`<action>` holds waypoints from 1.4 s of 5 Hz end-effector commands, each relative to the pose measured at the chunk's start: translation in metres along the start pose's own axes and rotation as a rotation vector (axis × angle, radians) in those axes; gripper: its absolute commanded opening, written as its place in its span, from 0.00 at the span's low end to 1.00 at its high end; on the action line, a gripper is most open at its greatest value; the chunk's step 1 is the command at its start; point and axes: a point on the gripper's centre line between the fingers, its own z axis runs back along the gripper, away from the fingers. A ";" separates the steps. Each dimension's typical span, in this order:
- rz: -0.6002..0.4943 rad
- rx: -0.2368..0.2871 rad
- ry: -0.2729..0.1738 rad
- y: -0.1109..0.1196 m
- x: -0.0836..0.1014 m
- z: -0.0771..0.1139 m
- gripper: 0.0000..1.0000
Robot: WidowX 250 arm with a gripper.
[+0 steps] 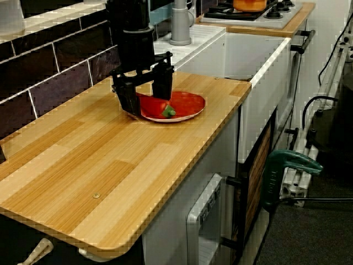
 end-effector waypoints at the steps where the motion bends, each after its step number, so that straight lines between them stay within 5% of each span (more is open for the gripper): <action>1: 0.018 0.035 -0.020 0.004 0.003 0.006 1.00; 2: 0.021 0.022 -0.030 0.005 0.001 0.007 0.00; 4: -0.090 0.018 0.073 0.004 -0.008 0.023 0.00; 6: -0.125 0.031 0.047 0.009 -0.026 0.039 0.00; 7: -0.119 -0.016 0.010 0.018 -0.033 0.044 0.00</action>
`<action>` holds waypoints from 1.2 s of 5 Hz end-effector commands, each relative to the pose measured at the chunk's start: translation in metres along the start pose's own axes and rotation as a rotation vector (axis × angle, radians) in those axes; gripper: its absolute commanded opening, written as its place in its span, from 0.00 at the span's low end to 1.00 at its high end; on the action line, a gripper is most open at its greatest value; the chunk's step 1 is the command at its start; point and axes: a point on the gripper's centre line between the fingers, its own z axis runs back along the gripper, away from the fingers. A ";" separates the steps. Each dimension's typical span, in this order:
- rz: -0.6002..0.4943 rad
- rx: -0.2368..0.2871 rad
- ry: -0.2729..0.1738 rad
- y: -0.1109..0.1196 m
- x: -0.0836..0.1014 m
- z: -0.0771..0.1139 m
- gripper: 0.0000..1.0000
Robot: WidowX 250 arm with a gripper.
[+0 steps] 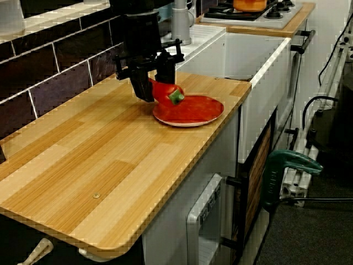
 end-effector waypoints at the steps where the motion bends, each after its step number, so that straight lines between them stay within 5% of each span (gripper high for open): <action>1: 0.003 -0.003 -0.077 0.021 -0.015 0.020 0.00; 4: 0.152 -0.038 -0.096 0.074 -0.026 0.022 0.00; 6: 0.262 -0.118 -0.065 0.098 -0.031 0.014 0.00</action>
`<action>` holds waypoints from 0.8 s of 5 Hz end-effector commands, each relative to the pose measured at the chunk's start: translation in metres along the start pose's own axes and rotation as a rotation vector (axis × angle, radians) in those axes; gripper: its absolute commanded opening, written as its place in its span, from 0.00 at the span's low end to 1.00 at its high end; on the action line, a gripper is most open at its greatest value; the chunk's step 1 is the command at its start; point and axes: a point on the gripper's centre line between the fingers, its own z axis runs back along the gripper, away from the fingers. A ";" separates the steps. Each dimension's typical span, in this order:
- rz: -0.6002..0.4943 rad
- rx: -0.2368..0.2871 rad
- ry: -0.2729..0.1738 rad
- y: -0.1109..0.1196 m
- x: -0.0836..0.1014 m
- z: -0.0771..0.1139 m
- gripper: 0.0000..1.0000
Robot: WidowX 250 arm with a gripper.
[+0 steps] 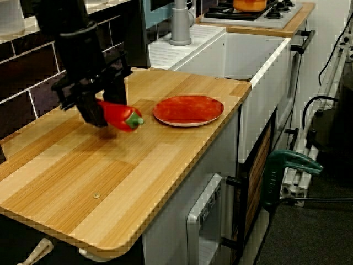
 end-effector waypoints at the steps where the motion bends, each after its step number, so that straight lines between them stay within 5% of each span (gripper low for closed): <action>1: 0.050 -0.027 -0.016 0.011 -0.005 0.011 0.00; 2: 0.109 -0.090 -0.023 0.005 -0.005 0.007 0.42; 3: 0.116 -0.086 -0.004 0.001 -0.003 0.006 1.00; 4: 0.107 -0.097 -0.002 -0.002 -0.001 0.005 1.00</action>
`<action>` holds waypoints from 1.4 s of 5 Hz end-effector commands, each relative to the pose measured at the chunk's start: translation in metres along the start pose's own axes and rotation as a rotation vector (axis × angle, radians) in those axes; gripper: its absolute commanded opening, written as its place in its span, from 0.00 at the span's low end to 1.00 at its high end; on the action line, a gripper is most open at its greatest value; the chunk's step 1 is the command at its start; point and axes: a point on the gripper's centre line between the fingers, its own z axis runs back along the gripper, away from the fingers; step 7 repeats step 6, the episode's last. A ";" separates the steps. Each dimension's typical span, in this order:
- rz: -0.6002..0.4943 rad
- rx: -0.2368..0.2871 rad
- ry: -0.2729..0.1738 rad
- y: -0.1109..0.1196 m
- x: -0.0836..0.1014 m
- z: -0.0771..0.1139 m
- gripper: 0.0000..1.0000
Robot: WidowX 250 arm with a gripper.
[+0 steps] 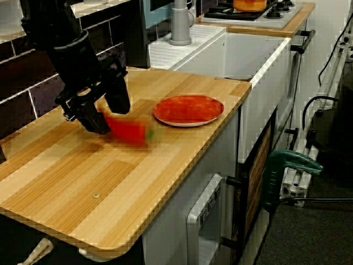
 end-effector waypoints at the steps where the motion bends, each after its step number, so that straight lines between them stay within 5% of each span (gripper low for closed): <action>1: -0.007 0.011 -0.031 0.003 -0.003 0.012 1.00; 4: 0.103 0.015 -0.064 -0.011 -0.018 0.013 1.00; 5: 0.090 0.035 -0.037 -0.025 -0.033 0.015 1.00; 7: 0.130 0.004 -0.063 -0.032 -0.045 0.014 1.00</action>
